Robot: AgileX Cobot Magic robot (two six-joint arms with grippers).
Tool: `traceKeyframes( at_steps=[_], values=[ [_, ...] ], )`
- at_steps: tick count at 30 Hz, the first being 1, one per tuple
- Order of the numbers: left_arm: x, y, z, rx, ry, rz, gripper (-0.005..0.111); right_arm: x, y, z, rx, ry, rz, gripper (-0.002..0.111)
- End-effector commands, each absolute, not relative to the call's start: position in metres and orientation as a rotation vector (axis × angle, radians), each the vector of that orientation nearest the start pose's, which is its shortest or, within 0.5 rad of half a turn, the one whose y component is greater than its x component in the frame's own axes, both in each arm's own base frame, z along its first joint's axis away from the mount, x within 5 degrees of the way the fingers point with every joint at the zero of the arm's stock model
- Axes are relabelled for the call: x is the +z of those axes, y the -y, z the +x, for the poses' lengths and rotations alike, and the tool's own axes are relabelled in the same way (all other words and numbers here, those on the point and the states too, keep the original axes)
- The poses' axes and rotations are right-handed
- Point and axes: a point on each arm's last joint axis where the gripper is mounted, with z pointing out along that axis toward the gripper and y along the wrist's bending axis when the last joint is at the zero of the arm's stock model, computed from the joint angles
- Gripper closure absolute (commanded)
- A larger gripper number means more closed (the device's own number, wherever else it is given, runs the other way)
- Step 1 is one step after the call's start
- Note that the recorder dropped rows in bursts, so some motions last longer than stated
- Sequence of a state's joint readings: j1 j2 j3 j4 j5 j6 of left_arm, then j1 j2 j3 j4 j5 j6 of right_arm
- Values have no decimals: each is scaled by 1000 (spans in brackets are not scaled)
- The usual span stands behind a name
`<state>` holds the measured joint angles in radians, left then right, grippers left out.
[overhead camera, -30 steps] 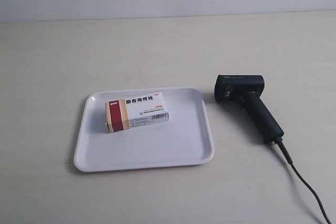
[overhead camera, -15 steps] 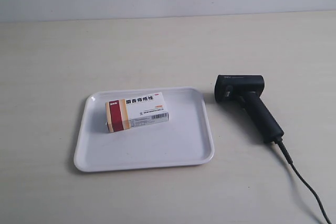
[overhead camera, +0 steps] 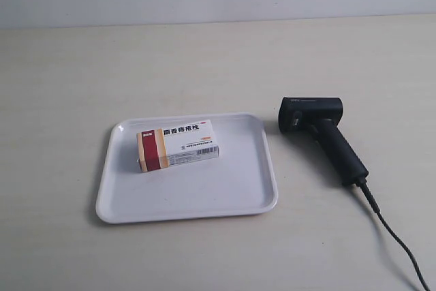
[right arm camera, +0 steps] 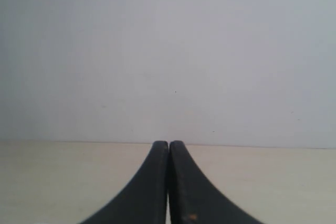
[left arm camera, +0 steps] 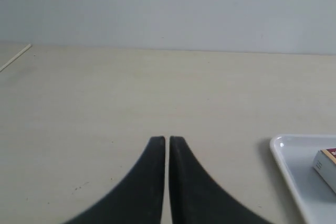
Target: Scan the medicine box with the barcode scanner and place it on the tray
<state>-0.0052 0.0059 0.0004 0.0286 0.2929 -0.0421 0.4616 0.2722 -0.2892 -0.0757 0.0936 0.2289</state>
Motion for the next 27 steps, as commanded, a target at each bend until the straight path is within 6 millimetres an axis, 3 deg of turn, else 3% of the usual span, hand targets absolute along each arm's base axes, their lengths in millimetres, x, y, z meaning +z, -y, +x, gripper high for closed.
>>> traceKeyframes(
  at_steps=[1, 20, 24, 27],
  values=[
    [185, -1, 54, -10, -1799, -15, 101, 285, -34, 68, 483, -1556, -238, 108],
    [185, -1, 54, -10, -1799, -15, 101, 284, -34, 68, 495, -1564, -227, 108],
    [185, -1, 54, -10, -1799, -15, 101, 257, -36, 71, 505, -1586, -224, 108],
    [185, -1, 54, -8, -1799, -16, 101, 219, -36, 72, 546, -1682, -173, 108]
  ],
)
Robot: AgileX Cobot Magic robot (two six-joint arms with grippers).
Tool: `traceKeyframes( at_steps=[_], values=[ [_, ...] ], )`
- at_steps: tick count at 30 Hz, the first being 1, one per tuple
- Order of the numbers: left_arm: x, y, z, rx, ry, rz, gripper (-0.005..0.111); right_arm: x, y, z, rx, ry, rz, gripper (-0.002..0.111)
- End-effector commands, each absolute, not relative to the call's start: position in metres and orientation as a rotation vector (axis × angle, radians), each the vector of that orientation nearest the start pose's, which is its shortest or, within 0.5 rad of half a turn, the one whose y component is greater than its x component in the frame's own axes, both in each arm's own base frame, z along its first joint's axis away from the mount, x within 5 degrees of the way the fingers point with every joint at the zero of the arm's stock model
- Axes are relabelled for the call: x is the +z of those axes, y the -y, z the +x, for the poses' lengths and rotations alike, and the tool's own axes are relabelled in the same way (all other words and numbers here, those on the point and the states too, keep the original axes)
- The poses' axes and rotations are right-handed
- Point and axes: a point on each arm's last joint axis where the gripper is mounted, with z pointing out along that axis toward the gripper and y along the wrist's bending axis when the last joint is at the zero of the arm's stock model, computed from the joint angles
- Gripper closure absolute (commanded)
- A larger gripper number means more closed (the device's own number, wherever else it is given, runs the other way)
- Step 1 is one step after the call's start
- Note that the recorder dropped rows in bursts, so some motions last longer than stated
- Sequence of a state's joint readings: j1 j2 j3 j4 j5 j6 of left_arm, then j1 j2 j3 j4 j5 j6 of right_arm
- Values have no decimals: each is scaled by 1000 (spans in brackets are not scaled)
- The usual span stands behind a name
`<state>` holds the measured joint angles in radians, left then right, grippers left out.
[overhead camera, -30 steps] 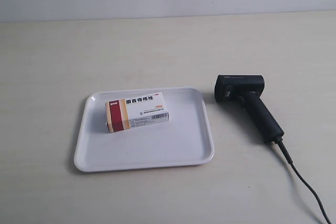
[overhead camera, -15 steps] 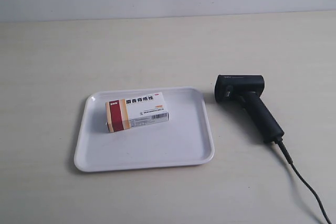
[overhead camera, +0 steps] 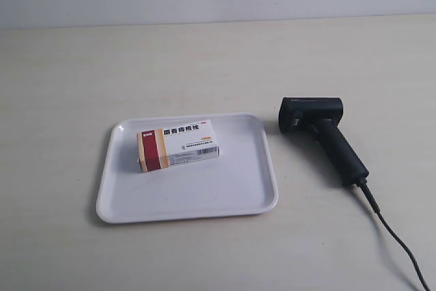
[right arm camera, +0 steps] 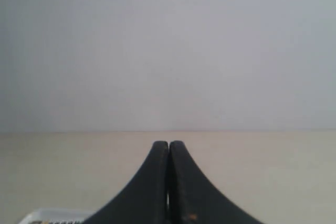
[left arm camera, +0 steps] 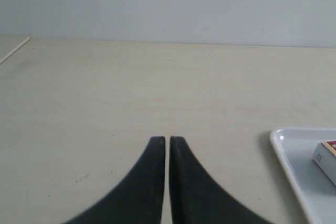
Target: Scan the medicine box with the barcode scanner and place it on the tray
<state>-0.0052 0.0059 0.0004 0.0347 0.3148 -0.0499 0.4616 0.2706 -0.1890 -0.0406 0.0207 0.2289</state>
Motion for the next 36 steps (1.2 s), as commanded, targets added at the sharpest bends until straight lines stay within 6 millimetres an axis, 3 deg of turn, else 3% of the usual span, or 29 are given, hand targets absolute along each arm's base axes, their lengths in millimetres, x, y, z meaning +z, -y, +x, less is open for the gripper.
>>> traceKeyframes(
  at_steps=[1, 5, 15, 22, 26, 36],
  values=[
    [185, -1, 54, -8, -1799, -16, 101, 208, -35, 71, 551, -1706, -162, 108],
    [185, -1, 54, -8, -1799, -16, 101, 198, -35, 70, 538, -1746, -171, 108],
    [185, -1, 54, -8, -1799, -16, 101, 199, -33, 69, 533, -1725, -158, 108],
    [185, -1, 54, -8, -1799, -16, 101, 207, -10, 61, 340, -1586, 93, 108],
    [185, -1, 54, -8, -1799, -16, 101, 203, -3, 56, 255, -1591, 176, 108],
    [185, -1, 54, -8, -1799, -16, 101, 200, -3, 56, 201, -1625, 110, 108]
  ],
)
